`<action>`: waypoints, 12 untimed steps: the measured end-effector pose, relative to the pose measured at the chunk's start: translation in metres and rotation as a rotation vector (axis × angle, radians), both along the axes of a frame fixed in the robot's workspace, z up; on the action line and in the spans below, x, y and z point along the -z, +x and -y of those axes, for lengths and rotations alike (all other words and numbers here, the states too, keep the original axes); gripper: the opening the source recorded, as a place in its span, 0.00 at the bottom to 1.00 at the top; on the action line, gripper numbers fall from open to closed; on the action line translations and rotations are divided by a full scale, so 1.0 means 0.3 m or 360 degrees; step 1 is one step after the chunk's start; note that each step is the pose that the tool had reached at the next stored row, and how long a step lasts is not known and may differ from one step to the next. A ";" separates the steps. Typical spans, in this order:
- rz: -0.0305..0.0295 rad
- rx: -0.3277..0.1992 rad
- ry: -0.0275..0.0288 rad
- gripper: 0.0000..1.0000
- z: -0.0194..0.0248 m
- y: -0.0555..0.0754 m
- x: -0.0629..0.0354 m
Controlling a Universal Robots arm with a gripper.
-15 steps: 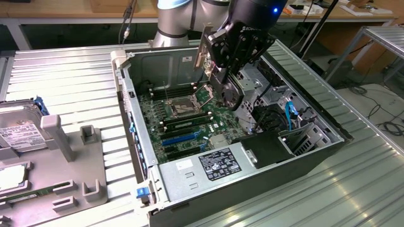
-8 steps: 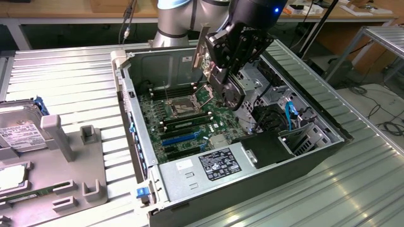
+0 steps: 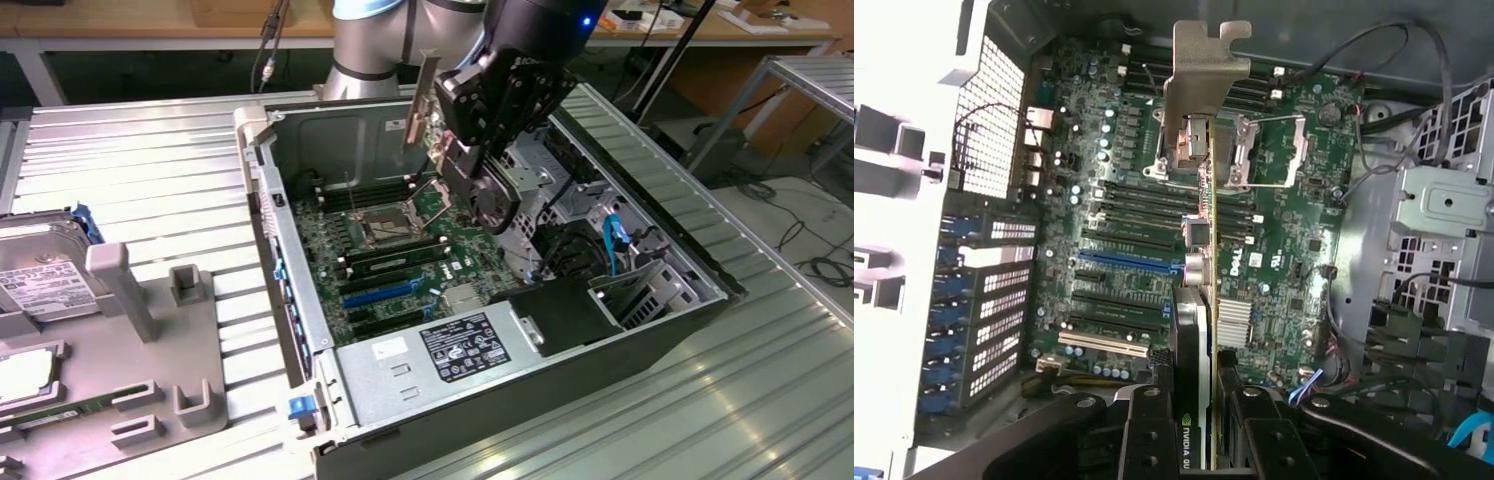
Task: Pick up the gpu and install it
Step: 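Insert the gpu into the slot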
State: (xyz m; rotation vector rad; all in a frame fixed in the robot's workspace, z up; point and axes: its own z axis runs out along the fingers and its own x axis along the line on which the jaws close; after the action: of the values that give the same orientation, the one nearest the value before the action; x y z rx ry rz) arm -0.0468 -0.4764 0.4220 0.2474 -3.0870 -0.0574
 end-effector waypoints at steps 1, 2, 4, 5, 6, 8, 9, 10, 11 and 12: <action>0.00000 -0.0011 -0.00001 0.27 0.000 0.000 0.000; 0.00000 -0.0021 0.00000 0.27 0.000 0.000 0.000; -0.00001 -0.0037 -0.00001 0.27 0.000 0.000 0.000; 0.00000 -0.0050 0.00000 0.27 0.000 0.000 0.000; 0.00000 -0.0057 0.00000 0.27 0.000 0.000 0.000; -0.00001 -0.0068 0.00000 0.27 0.000 0.000 0.000; 0.00000 -0.0075 0.00001 0.27 0.000 0.000 0.000; 0.00000 -0.0083 0.00000 0.27 0.000 0.000 0.000; 0.00000 -0.0091 -0.00001 0.27 0.000 0.000 0.000; 0.00000 -0.0101 -0.00001 0.27 0.000 0.000 0.000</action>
State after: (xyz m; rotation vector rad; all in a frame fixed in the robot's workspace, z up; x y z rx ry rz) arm -0.0468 -0.4764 0.4220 0.3448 -3.0765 -0.0551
